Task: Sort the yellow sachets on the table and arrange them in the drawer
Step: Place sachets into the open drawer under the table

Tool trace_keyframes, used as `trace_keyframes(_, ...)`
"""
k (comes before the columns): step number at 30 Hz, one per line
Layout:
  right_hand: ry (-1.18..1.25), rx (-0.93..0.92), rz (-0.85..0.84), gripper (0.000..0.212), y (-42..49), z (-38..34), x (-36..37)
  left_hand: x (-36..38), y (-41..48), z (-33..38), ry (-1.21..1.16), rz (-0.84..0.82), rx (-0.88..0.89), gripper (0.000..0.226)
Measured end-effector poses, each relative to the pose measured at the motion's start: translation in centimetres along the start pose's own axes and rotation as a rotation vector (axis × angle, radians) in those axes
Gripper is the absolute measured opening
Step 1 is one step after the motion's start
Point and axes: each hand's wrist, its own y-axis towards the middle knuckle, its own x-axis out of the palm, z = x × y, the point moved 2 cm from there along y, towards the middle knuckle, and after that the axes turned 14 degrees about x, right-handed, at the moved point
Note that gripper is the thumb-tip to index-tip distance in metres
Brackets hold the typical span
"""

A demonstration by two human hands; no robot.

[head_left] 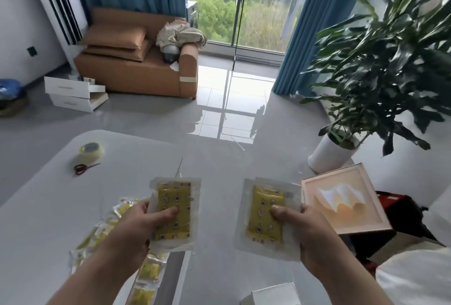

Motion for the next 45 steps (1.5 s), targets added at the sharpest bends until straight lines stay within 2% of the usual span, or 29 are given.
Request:
trace_keyframes(2,-0.018,0.010,-0.020,0.032,1.5,-1.4,0.3,0.0,1.2,0.3,-0.026,0.046,0.016,0.053)
trace_keyframes(4,-0.049,0.010,-0.030,0.024,3.5,-3.0,0.8,-0.4,2.4,0.3,-0.042,0.100,0.013,0.038)
trace_keyframes(14,-0.321,0.070,-0.176,0.014,15.5,-11.3,8.3,-3.4,8.3,1.7,-0.094,0.490,0.050,0.038)
trace_keyframes(18,-0.449,0.088,-0.252,0.013,22.0,-15.5,10.8,-3.1,12.4,1.7,-0.136,0.640,0.063,0.026)
trace_keyframes(21,-0.584,0.109,-0.328,0.011,27.4,-18.7,13.8,-2.8,15.5,1.7,-0.184,0.757,0.075,0.034)
trace_keyframes(24,-0.701,0.116,-0.397,0.009,31.6,-20.4,17.5,-3.0,17.4,1.4,-0.186,0.879,0.131,0.033)
trace_keyframes(26,-0.763,0.133,-0.436,0.010,33.7,-20.5,19.4,-3.1,17.9,1.1,-0.192,0.933,0.163,0.033)
trace_keyframes(29,-0.850,0.169,-0.493,0.010,35.8,-19.6,22.0,-3.8,17.9,0.2,-0.195,0.994,0.202,0.046)
trace_keyframes(32,-0.898,0.188,-0.559,0.009,36.7,-17.8,24.1,-4.5,16.8,-1.1,-0.211,1.066,0.215,0.043)
trace_keyframes(33,-0.912,0.193,-0.580,0.009,36.9,-17.1,24.6,-4.9,16.3,-1.8,-0.208,1.083,0.222,0.048)
trace_keyframes(36,-0.930,0.210,-0.604,0.009,37.0,-14.3,25.1,-6.2,14.8,-4.6,-0.224,1.109,0.216,0.092)
trace_keyframes(37,-0.930,0.216,-0.601,0.010,37.1,-13.2,25.0,-6.5,14.3,-5.6,-0.249,1.129,0.205,0.091)
trace_keyframes(39,-0.932,0.226,-0.590,0.012,37.2,-10.8,24.6,-7.4,13.4,-7.8,-0.288,1.146,0.194,0.066)
trace_keyframes(40,-0.935,0.234,-0.581,0.013,37.3,-9.6,24.2,-7.9,13.0,-8.9,-0.311,1.141,0.186,0.060)
trace_keyframes(41,-0.939,0.237,-0.574,0.013,37.5,-8.6,23.9,-8.3,12.8,-9.8,-0.320,1.123,0.178,0.066)
trace_keyframes(43,-0.952,0.243,-0.559,0.013,38.3,-6.1,23.1,-9.2,12.5,-12.2,-0.338,1.095,0.183,0.095)
trace_keyframes(45,-0.960,0.254,-0.554,0.014,39.5,-3.6,22.6,-10.1,12.4,-14.7,-0.365,1.089,0.202,0.104)
